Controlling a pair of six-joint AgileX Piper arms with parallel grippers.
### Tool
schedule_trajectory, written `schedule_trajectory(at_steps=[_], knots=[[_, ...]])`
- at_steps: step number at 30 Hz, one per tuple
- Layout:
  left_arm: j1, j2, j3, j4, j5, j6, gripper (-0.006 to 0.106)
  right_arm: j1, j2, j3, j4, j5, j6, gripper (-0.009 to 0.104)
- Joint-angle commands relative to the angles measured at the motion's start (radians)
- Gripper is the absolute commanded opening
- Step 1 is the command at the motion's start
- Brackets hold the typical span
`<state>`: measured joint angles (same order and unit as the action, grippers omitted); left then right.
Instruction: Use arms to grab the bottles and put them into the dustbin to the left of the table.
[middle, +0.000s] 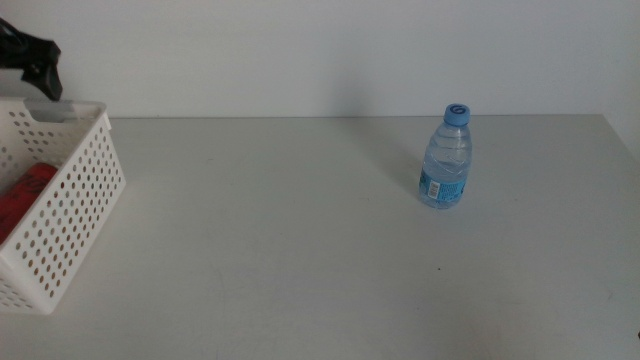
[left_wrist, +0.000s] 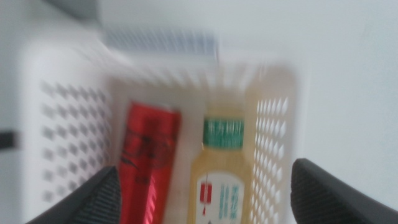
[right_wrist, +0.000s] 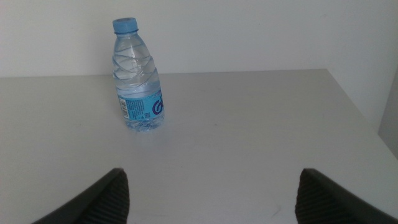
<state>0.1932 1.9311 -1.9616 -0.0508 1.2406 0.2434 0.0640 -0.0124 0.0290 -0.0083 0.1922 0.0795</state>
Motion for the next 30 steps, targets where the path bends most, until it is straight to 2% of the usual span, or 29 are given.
schedule_trajectory(at_steps=[1,3,7,9,12,17,22,25,30], knots=[[-0.006,-0.104,-0.096,-0.051,0.077,-0.018,0.094,-0.004,-0.023,-0.01,-0.012,-0.079,-0.004,0.094],[-0.015,-0.144,-0.116,-0.149,0.061,0.005,0.094,-0.004,-0.023,-0.01,-0.012,-0.079,-0.004,0.094],[-0.027,-0.23,-0.104,-0.275,0.036,0.072,0.094,-0.004,-0.023,-0.01,-0.012,-0.079,-0.004,0.094],[-0.047,-0.282,-0.084,-0.334,0.037,0.158,0.094,-0.004,-0.023,-0.01,-0.012,-0.079,-0.004,0.094],[-0.092,-0.364,-0.03,-0.362,0.036,0.232,0.094,-0.004,-0.023,-0.01,-0.012,-0.079,-0.004,0.094],[-0.173,-0.509,0.147,-0.364,-0.029,0.221,0.094,-0.004,-0.023,-0.01,-0.012,-0.079,-0.004,0.094],[-0.29,-0.772,0.516,-0.327,-0.356,0.226,0.094,-0.004,-0.023,-0.01,-0.012,-0.079,-0.004,0.094],[-0.39,-0.94,0.742,-0.246,-0.578,0.178,0.094,-0.004,-0.023,-0.01,-0.012,-0.079,-0.004,0.094],[-0.553,-1.181,1.049,-0.036,-0.785,-0.068,0.094,-0.004,-0.023,-0.01,-0.012,-0.079,-0.004,0.094]])
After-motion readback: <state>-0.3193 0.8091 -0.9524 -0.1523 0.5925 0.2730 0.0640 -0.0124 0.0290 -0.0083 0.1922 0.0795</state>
